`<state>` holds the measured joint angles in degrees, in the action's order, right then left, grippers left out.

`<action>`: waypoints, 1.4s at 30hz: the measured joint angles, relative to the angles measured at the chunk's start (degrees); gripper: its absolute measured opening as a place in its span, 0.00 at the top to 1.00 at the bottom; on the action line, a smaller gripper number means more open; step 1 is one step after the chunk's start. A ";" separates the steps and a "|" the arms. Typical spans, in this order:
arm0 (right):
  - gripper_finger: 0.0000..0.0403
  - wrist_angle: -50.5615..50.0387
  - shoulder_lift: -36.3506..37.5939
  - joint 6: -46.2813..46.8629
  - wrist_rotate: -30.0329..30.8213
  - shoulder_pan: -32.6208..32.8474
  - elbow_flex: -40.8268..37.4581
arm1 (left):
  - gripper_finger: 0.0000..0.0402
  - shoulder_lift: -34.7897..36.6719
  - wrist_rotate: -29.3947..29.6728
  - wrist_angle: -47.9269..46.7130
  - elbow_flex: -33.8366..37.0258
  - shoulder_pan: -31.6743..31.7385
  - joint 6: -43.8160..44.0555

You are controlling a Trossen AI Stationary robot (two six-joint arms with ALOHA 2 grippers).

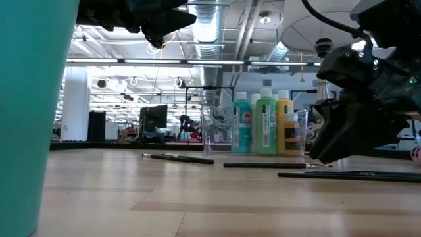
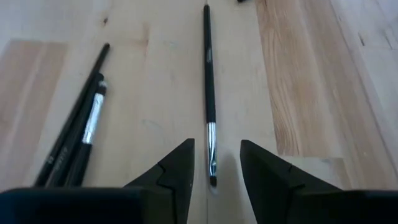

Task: Pick & Place Paint Supplies
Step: Put the silver paintbrush into the green cup

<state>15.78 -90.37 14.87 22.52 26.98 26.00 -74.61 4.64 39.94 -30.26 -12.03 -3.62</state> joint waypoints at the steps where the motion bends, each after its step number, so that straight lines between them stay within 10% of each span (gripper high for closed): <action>1: 0.70 -0.35 0.00 0.26 0.00 0.00 0.00 | 0.62 0.00 0.00 0.00 0.00 0.00 0.00; 42: 0.70 8.73 -9.02 3.38 4.95 2.16 0.26 | 0.62 0.00 -0.02 0.57 0.04 0.00 0.07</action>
<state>24.51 -99.39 18.24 27.47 29.15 26.26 -74.61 4.62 40.51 -30.22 -12.03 -3.55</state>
